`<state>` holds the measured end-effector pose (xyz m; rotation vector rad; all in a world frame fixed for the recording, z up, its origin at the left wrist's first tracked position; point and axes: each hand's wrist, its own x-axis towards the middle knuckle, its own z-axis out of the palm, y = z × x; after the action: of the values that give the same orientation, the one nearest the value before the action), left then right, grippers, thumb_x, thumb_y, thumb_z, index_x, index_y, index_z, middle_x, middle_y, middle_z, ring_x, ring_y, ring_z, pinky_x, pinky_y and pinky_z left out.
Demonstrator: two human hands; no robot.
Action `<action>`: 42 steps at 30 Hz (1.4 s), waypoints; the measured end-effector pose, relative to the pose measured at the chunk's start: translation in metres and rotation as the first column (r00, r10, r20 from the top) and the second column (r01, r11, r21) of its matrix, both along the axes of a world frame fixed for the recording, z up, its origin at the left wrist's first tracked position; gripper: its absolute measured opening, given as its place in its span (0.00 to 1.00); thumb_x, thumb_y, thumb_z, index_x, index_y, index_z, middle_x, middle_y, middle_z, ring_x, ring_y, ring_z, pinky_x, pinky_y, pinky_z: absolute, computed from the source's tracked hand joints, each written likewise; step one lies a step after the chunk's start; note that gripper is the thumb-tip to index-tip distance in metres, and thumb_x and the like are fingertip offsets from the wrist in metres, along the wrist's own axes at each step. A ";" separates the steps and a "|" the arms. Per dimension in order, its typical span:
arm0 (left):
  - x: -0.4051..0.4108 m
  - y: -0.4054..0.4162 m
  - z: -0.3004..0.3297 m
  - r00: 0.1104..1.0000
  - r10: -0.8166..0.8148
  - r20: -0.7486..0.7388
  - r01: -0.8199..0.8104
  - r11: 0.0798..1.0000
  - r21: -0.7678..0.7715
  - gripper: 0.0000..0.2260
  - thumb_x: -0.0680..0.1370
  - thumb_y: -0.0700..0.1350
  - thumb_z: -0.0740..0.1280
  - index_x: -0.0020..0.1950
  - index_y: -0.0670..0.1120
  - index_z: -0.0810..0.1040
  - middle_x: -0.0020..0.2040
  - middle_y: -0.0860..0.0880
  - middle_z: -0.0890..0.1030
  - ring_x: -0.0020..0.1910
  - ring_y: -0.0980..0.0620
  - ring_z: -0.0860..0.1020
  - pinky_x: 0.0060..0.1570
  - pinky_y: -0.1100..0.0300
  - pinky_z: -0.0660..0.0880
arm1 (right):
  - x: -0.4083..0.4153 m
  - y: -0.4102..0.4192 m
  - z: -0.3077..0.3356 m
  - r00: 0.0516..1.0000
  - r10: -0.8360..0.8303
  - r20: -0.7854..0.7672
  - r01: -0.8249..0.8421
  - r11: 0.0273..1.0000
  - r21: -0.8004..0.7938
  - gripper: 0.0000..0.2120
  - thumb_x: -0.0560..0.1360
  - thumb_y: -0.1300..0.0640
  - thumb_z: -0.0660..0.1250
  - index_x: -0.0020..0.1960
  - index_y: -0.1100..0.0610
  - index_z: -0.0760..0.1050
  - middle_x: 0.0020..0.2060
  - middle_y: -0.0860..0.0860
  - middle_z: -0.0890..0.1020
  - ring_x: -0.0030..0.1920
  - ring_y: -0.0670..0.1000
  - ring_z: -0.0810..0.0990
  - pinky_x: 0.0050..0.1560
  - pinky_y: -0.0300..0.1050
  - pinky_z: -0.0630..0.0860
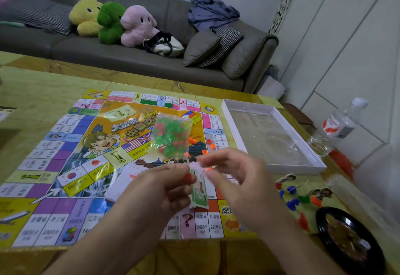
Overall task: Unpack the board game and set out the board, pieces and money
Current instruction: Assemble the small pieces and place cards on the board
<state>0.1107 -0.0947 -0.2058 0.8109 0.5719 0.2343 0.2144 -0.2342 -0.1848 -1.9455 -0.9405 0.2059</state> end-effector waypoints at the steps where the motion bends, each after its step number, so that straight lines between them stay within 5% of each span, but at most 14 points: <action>1: 0.001 0.003 0.000 1.000 0.009 -0.011 -0.009 1.000 0.010 0.07 0.78 0.40 0.70 0.51 0.36 0.81 0.37 0.44 0.80 0.30 0.53 0.76 0.32 0.60 0.75 | 0.018 0.002 0.001 0.995 -0.068 0.079 0.073 0.996 -0.053 0.08 0.80 0.57 0.72 0.53 0.44 0.83 0.49 0.37 0.86 0.53 0.37 0.83 0.50 0.31 0.80; 3: 0.002 0.007 0.000 1.000 0.025 -0.007 -0.024 0.999 0.023 0.11 0.72 0.41 0.74 0.50 0.35 0.82 0.37 0.44 0.79 0.29 0.53 0.75 0.30 0.60 0.75 | 0.057 0.010 0.000 0.948 -0.179 0.264 0.242 0.943 -0.228 0.09 0.81 0.57 0.71 0.54 0.43 0.82 0.51 0.37 0.83 0.53 0.39 0.81 0.46 0.33 0.79; 5: 0.002 0.011 0.000 1.000 0.026 -0.002 -0.026 0.998 0.051 0.13 0.69 0.41 0.75 0.49 0.35 0.84 0.36 0.44 0.78 0.29 0.53 0.75 0.30 0.61 0.75 | 0.091 0.020 -0.003 0.878 -0.177 0.445 0.388 0.808 -0.444 0.11 0.79 0.56 0.74 0.59 0.44 0.81 0.55 0.44 0.80 0.58 0.46 0.78 0.55 0.47 0.82; 8: 0.000 0.014 0.002 1.000 0.024 0.015 -0.025 0.997 0.068 0.08 0.74 0.37 0.73 0.50 0.33 0.83 0.36 0.44 0.77 0.29 0.53 0.75 0.30 0.61 0.75 | 0.118 0.031 -0.009 0.779 0.050 0.626 0.487 0.579 -0.653 0.09 0.78 0.50 0.74 0.58 0.48 0.83 0.55 0.47 0.80 0.56 0.51 0.66 0.63 0.51 0.70; 11: 0.001 0.016 0.004 0.998 0.053 0.037 -0.055 0.998 0.034 0.04 0.77 0.35 0.70 0.45 0.34 0.83 0.36 0.43 0.75 0.28 0.53 0.71 0.28 0.62 0.72 | 0.127 0.037 -0.014 0.753 0.154 0.640 0.476 0.543 -0.692 0.05 0.79 0.50 0.72 0.55 0.47 0.83 0.52 0.47 0.79 0.52 0.51 0.61 0.59 0.49 0.65; 16: 0.003 0.019 0.006 0.996 0.077 0.035 -0.077 0.997 0.007 0.06 0.67 0.38 0.73 0.32 0.39 0.85 0.33 0.44 0.76 0.26 0.54 0.70 0.26 0.62 0.73 | 0.136 0.038 -0.024 0.789 0.088 0.608 0.455 0.581 -0.675 0.03 0.79 0.51 0.72 0.51 0.46 0.84 0.53 0.48 0.75 0.57 0.51 0.61 0.56 0.48 0.65; 19: 0.007 0.020 0.008 0.995 0.099 -0.006 -0.099 0.994 -0.035 0.07 0.64 0.39 0.74 0.37 0.36 0.83 0.32 0.43 0.76 0.24 0.53 0.69 0.24 0.62 0.72 | 0.142 0.042 -0.026 0.823 -0.012 0.568 0.420 0.687 -0.593 0.01 0.79 0.51 0.72 0.49 0.46 0.82 0.50 0.45 0.80 0.58 0.51 0.72 0.61 0.52 0.73; 22: 0.006 0.021 0.009 0.995 0.102 -0.011 -0.102 0.994 -0.033 0.12 0.63 0.39 0.74 0.43 0.35 0.80 0.34 0.43 0.77 0.25 0.53 0.70 0.25 0.61 0.74 | 0.138 0.057 -0.027 0.909 -0.125 0.397 0.335 0.787 -0.518 0.05 0.79 0.58 0.72 0.48 0.48 0.81 0.49 0.45 0.83 0.51 0.49 0.81 0.51 0.52 0.84; 30: -0.001 0.026 -0.002 0.996 0.085 0.012 -0.085 0.995 0.049 0.08 0.78 0.34 0.69 0.48 0.40 0.88 0.42 0.42 0.86 0.38 0.50 0.84 0.38 0.61 0.81 | 0.138 0.081 -0.040 0.891 -0.153 0.427 0.410 0.677 -0.611 0.03 0.76 0.56 0.74 0.44 0.52 0.82 0.46 0.51 0.86 0.46 0.54 0.84 0.46 0.55 0.86; 34: -0.005 0.025 0.002 0.998 0.047 0.039 -0.049 0.997 0.053 0.08 0.77 0.33 0.69 0.51 0.39 0.88 0.48 0.40 0.87 0.42 0.49 0.85 0.41 0.61 0.82 | 0.125 0.073 -0.023 0.914 -0.275 0.297 0.380 0.838 -0.392 0.06 0.77 0.60 0.74 0.46 0.50 0.81 0.49 0.50 0.85 0.43 0.49 0.84 0.37 0.48 0.84; 37: -0.003 0.025 0.003 0.998 0.054 0.026 -0.054 0.999 -0.004 0.09 0.78 0.31 0.68 0.50 0.37 0.87 0.47 0.39 0.87 0.40 0.49 0.85 0.38 0.60 0.82 | 0.083 0.053 0.006 0.975 -0.224 -0.008 0.220 0.965 -0.146 0.07 0.77 0.62 0.75 0.47 0.51 0.83 0.43 0.49 0.87 0.38 0.49 0.87 0.32 0.38 0.79; 39: -0.002 0.023 0.004 0.998 0.054 0.019 -0.054 0.999 -0.002 0.08 0.78 0.32 0.67 0.50 0.37 0.87 0.45 0.40 0.86 0.39 0.49 0.85 0.37 0.59 0.81 | 0.049 0.035 0.018 0.983 -0.107 -0.148 0.105 0.994 -0.022 0.07 0.76 0.64 0.76 0.48 0.53 0.84 0.41 0.50 0.88 0.36 0.49 0.88 0.35 0.37 0.81; 42: -0.004 0.017 0.005 1.000 0.030 0.005 -0.031 0.993 0.118 0.08 0.79 0.34 0.68 0.52 0.39 0.87 0.46 0.42 0.87 0.41 0.48 0.86 0.38 0.58 0.80 | 0.010 0.016 0.015 0.991 -0.032 -0.130 0.030 0.999 -0.017 0.08 0.74 0.62 0.78 0.47 0.50 0.86 0.41 0.46 0.88 0.41 0.46 0.87 0.44 0.41 0.85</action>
<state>0.1072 -0.0776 -0.2010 0.9161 0.5720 0.2992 0.2245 -0.2179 -0.1694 -1.9340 -0.8248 0.3185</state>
